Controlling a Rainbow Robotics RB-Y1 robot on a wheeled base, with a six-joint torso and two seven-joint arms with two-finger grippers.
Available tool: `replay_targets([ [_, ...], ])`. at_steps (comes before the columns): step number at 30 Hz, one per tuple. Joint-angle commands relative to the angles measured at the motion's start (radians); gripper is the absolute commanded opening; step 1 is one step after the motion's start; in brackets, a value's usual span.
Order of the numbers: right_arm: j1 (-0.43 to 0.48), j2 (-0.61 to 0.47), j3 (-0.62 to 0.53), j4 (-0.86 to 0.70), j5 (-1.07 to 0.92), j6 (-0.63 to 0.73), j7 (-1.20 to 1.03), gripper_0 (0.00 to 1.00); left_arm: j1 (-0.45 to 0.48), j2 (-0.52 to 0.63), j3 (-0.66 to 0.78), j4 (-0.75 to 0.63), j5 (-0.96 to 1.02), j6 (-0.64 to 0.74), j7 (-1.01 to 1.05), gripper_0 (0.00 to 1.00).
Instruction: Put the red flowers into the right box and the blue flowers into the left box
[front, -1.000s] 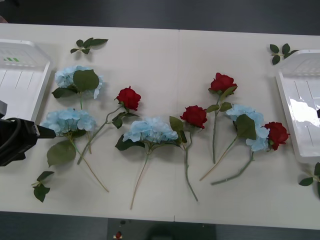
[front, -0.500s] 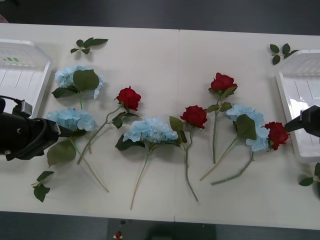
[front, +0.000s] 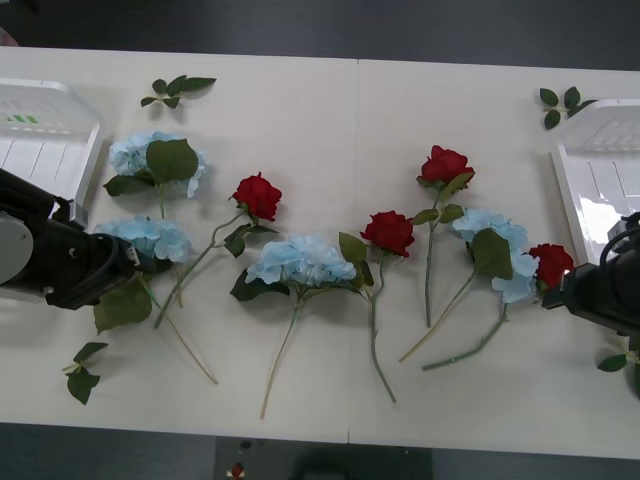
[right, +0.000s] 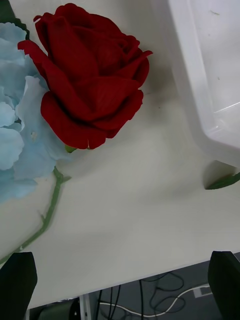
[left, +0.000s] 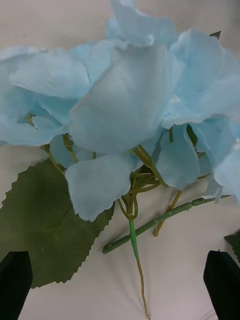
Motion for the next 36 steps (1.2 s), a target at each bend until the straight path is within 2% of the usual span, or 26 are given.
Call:
replay_targets([
  [1, -0.011, 0.026, 0.050, -0.024, 0.083, -0.041, -0.026, 1.00, -0.045, -0.028, -0.020, 0.037, -0.013, -0.015, 0.005, 1.00],
  [6, -0.011, 0.052, 0.114, -0.018, 0.194, -0.080, -0.038, 1.00, -0.076, -0.051, -0.088, 0.092, -0.022, -0.052, 0.005, 1.00],
  [15, -0.013, 0.078, 0.157, 0.060, 0.210, -0.214, -0.032, 1.00, -0.097, -0.059, -0.155, 0.115, -0.045, -0.070, 0.005, 1.00],
  [26, -0.025, 0.083, 0.191, 0.183, 0.207, -0.324, -0.028, 1.00, -0.097, -0.071, -0.161, 0.117, -0.065, -0.069, 0.005, 1.00],
  [28, -0.030, 0.083, 0.202, 0.194, 0.213, -0.329, -0.028, 1.00, -0.097, -0.069, -0.161, 0.117, -0.066, -0.069, 0.005, 0.87],
  [30, -0.031, 0.087, 0.211, 0.208, 0.224, -0.341, -0.031, 1.00, -0.095, -0.071, -0.163, 0.117, -0.069, -0.069, 0.005, 0.46],
  [31, -0.033, 0.089, 0.212, 0.209, 0.226, -0.344, -0.034, 1.00, -0.097, -0.071, -0.163, 0.117, -0.069, -0.069, 0.005, 0.34],
  [32, -0.033, 0.090, 0.217, 0.212, 0.229, -0.347, -0.034, 1.00, -0.095, -0.071, -0.165, 0.117, -0.071, -0.069, 0.005, 0.10],
  [33, -0.034, 0.090, 0.220, 0.212, 0.235, -0.347, -0.035, 1.00, -0.095, -0.071, -0.163, 0.117, -0.072, -0.069, 0.006, 0.01],
  [36, -0.034, 0.096, 0.220, 0.214, 0.232, -0.347, -0.035, 1.00, -0.097, -0.071, -0.163, 0.117, -0.077, -0.069, 0.010, 0.00],
])
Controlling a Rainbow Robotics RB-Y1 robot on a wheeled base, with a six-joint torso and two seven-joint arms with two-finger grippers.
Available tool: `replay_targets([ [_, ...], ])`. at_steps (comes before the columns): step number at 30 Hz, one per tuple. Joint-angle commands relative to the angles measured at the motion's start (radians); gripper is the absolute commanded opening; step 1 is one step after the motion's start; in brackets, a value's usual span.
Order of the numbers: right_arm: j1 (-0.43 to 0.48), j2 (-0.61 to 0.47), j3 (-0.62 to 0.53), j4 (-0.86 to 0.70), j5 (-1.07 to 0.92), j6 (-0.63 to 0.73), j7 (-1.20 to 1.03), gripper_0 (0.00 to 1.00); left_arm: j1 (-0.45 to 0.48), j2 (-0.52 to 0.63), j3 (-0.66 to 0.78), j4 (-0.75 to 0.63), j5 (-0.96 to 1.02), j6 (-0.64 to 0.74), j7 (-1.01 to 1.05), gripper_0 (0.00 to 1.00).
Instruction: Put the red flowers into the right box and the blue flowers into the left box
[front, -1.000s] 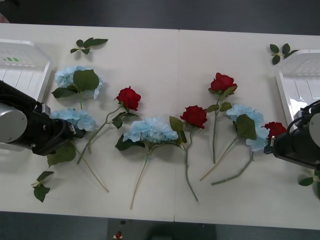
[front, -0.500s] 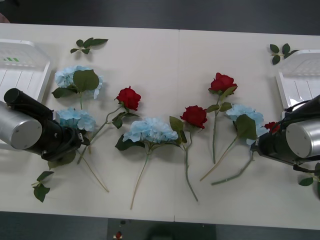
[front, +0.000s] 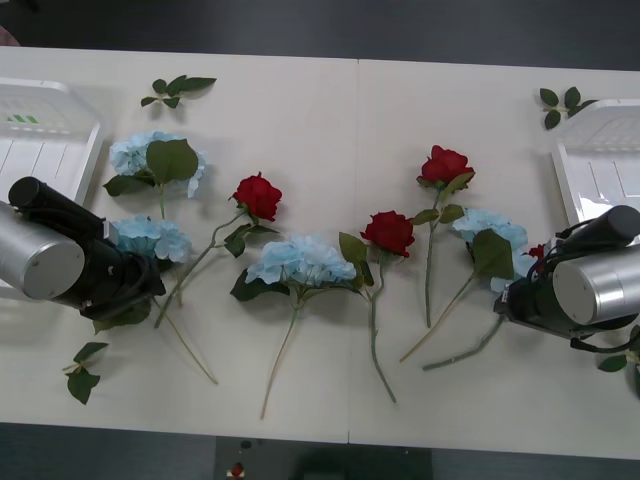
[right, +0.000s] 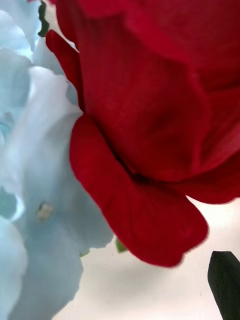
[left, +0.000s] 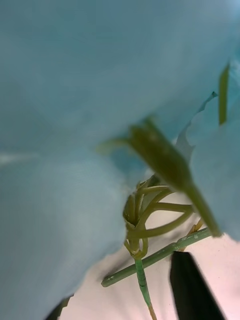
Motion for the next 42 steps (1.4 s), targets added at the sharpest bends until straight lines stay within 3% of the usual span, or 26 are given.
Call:
replay_targets([
  [1, -0.027, 0.015, 0.000, -0.011, 0.002, 0.002, -0.035, 1.00, -0.015, -0.005, 0.003, -0.008, -0.012, -0.005, 0.011, 0.00],
  [16, -0.075, 0.038, 0.023, 0.084, 0.022, -0.061, -0.038, 1.00, -0.014, -0.001, 0.063, -0.014, -0.033, 0.025, 0.003, 0.00],
  [25, -0.075, 0.041, 0.025, 0.113, 0.016, -0.081, -0.038, 1.00, -0.014, 0.091, 0.232, -0.121, -0.064, 0.223, -0.010, 0.00],
  [33, -0.075, 0.043, 0.023, 0.124, 0.012, -0.102, -0.038, 0.99, -0.014, 0.165, 0.394, -0.151, -0.111, 0.245, -0.013, 0.00],
  [35, -0.075, 0.043, 0.023, 0.125, 0.012, -0.102, -0.040, 0.66, -0.015, 0.171, 0.428, -0.132, -0.131, 0.240, -0.023, 0.00],
  [36, -0.073, 0.043, 0.025, 0.125, 0.012, -0.102, -0.040, 0.41, -0.020, 0.173, 0.445, -0.114, -0.140, 0.225, -0.047, 0.00],
  [37, -0.073, 0.043, 0.025, 0.125, 0.012, -0.102, -0.041, 0.29, -0.025, 0.173, 0.448, -0.101, -0.144, 0.214, -0.061, 0.00],
  [38, -0.073, 0.043, 0.025, 0.124, 0.010, -0.101, -0.041, 0.08, -0.035, 0.174, 0.451, -0.072, -0.153, 0.182, -0.084, 0.00],
  [39, -0.072, 0.043, 0.025, 0.125, 0.010, -0.101, -0.045, 0.00, -0.048, 0.174, 0.456, -0.037, -0.162, 0.148, -0.099, 0.00],
  [42, -0.072, 0.043, 0.025, 0.124, 0.010, -0.101, -0.046, 0.00, -0.077, 0.174, 0.456, 0.069, -0.179, 0.061, -0.138, 0.00],
])
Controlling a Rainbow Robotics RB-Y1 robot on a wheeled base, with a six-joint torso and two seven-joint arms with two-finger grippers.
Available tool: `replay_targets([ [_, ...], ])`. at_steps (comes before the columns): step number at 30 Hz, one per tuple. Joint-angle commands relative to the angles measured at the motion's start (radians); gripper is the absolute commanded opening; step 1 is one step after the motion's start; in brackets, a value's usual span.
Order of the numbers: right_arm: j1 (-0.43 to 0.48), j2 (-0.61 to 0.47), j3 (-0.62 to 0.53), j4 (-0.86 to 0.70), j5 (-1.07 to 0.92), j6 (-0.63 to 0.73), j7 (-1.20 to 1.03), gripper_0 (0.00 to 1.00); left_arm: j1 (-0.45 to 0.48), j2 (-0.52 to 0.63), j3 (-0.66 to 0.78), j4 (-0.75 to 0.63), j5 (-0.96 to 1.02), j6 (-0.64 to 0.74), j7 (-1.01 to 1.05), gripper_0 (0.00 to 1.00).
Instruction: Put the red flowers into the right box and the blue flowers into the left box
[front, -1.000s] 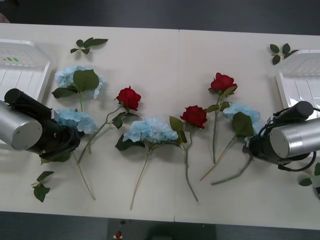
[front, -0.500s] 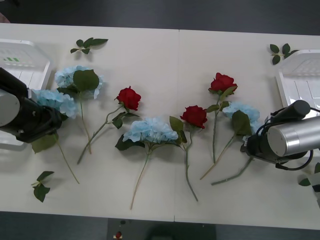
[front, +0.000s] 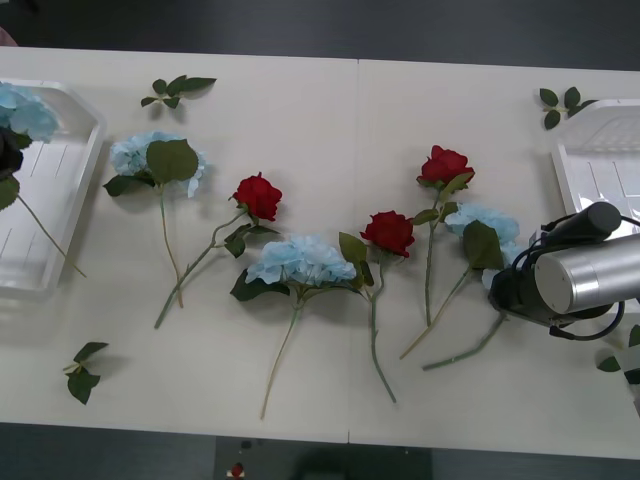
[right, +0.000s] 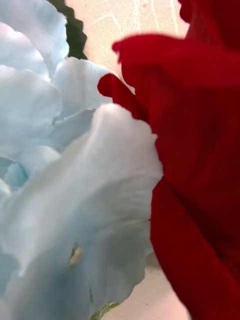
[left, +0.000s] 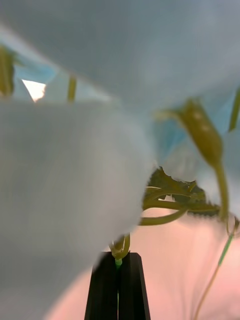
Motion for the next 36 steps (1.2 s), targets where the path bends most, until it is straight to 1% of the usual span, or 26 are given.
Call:
replay_targets([
  [1, -0.007, 0.009, 0.007, -0.003, -0.001, -0.004, -0.046, 0.00, -0.077, 0.032, -0.015, 0.141, -0.024, -0.108, -0.088, 0.00],
  [4, -0.007, 0.009, 0.007, -0.004, -0.001, -0.001, -0.046, 0.00, -0.095, 0.032, -0.015, 0.253, -0.034, -0.202, -0.165, 0.00],
  [8, -0.009, 0.002, 0.006, -0.030, 0.011, 0.024, -0.048, 0.00, -0.100, 0.032, -0.015, 0.362, -0.054, -0.332, -0.246, 0.00],
  [12, -0.007, -0.023, 0.003, -0.115, 0.010, 0.104, -0.061, 0.00, -0.101, 0.030, -0.015, 0.451, -0.077, -0.412, -0.325, 0.00],
  [15, -0.006, -0.052, 0.000, -0.193, 0.005, 0.180, -0.075, 0.00, -0.101, 0.030, -0.015, 0.477, -0.076, -0.421, -0.375, 0.00],
  [16, -0.006, -0.058, 0.000, -0.208, 0.002, 0.196, -0.077, 0.00, -0.101, 0.030, -0.015, 0.479, -0.076, -0.421, -0.383, 0.03],
  [17, -0.006, -0.072, -0.002, -0.237, -0.004, 0.223, -0.086, 0.00, -0.101, 0.032, -0.015, 0.480, -0.077, -0.421, -0.394, 0.22],
  [20, -0.006, -0.120, -0.007, -0.322, -0.042, 0.292, -0.140, 0.00, -0.101, 0.032, -0.015, 0.480, -0.082, -0.421, -0.398, 0.49],
  [21, -0.006, -0.127, -0.010, -0.337, -0.050, 0.305, -0.149, 0.00, -0.101, 0.030, -0.015, 0.480, -0.083, -0.421, -0.398, 0.53],
  [22, -0.006, -0.143, -0.022, -0.366, -0.072, 0.328, -0.166, 0.00, -0.101, 0.032, -0.015, 0.482, -0.083, -0.421, -0.398, 0.62],
  [25, -0.006, -0.170, -0.066, -0.423, -0.121, 0.378, -0.170, 0.00, -0.101, 0.030, -0.015, 0.480, -0.083, -0.421, -0.400, 0.78],
  [26, -0.006, -0.181, -0.097, -0.454, -0.148, 0.404, -0.167, 0.00, -0.101, 0.032, -0.015, 0.480, -0.083, -0.426, -0.403, 0.88],
  [28, -0.006, -0.195, -0.142, -0.492, -0.179, 0.436, -0.163, 0.00, -0.101, 0.030, -0.015, 0.482, -0.083, -0.433, -0.404, 0.99],
  [30, -0.007, -0.219, -0.201, -0.532, -0.220, 0.463, -0.155, 0.00, -0.101, 0.030, -0.015, 0.480, -0.082, -0.438, -0.407, 1.00],
  [33, -0.007, -0.256, -0.283, -0.557, -0.272, 0.464, -0.126, 0.00, -0.101, 0.030, -0.015, 0.480, -0.060, -0.449, -0.410, 1.00],
  [36, -0.007, -0.296, -0.405, -0.543, -0.326, 0.461, -0.006, 0.00, -0.101, 0.030, -0.015, 0.469, -0.005, -0.462, -0.415, 1.00],
])
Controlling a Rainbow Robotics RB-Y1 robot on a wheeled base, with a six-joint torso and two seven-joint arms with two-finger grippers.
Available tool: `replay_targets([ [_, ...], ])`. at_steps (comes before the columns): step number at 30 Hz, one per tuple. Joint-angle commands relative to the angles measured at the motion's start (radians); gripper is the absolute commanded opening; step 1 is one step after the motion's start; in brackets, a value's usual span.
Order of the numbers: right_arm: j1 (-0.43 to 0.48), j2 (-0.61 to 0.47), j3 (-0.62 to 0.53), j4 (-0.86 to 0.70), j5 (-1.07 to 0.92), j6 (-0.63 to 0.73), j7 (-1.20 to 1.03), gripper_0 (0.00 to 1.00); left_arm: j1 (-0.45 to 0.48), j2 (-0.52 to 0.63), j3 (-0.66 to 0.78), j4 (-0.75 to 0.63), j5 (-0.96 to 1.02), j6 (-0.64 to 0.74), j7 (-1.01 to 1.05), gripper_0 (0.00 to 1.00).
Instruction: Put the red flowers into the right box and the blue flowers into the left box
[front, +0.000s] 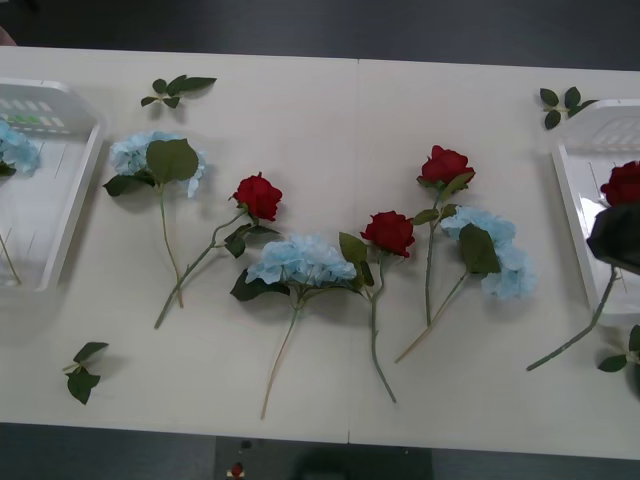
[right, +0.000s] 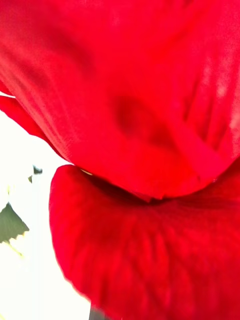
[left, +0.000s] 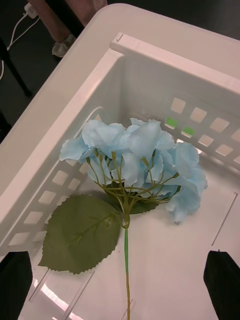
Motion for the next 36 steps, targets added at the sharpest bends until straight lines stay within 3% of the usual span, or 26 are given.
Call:
replay_targets([
  [1, -0.007, -0.075, -0.133, -0.001, -0.058, -0.004, 0.171, 0.00, -0.019, 0.030, 0.018, -0.027, 0.064, -0.021, -0.037, 1.00],
  [3, -0.018, -0.098, -0.222, 0.058, -0.094, -0.012, 0.292, 0.00, -0.019, 0.030, 0.018, -0.058, 0.107, -0.021, -0.034, 1.00],
  [7, -0.081, -0.161, -0.274, 0.252, -0.110, -0.061, 0.517, 0.00, -0.017, 0.015, 0.018, -0.127, 0.189, 0.006, -0.027, 1.00],
  [21, -0.420, -0.285, -0.144, 1.072, -0.113, -0.472, 1.025, 0.00, -0.017, -0.140, 0.016, -0.355, 0.205, 0.275, 0.041, 1.00],
  [26, -0.483, -0.285, -0.056, 1.235, -0.110, -0.621, 1.067, 0.00, -0.019, -0.175, -0.045, -0.381, 0.183, 0.275, 0.064, 1.00],
  [32, -0.483, -0.279, 0.011, 1.284, -0.105, -0.719, 1.062, 0.00, -0.019, -0.187, -0.139, -0.380, 0.166, 0.230, 0.087, 1.00],
  [36, -0.481, -0.274, 0.011, 1.293, -0.104, -0.719, 1.067, 0.11, -0.028, -0.194, -0.188, -0.378, 0.143, 0.225, 0.101, 1.00],
])
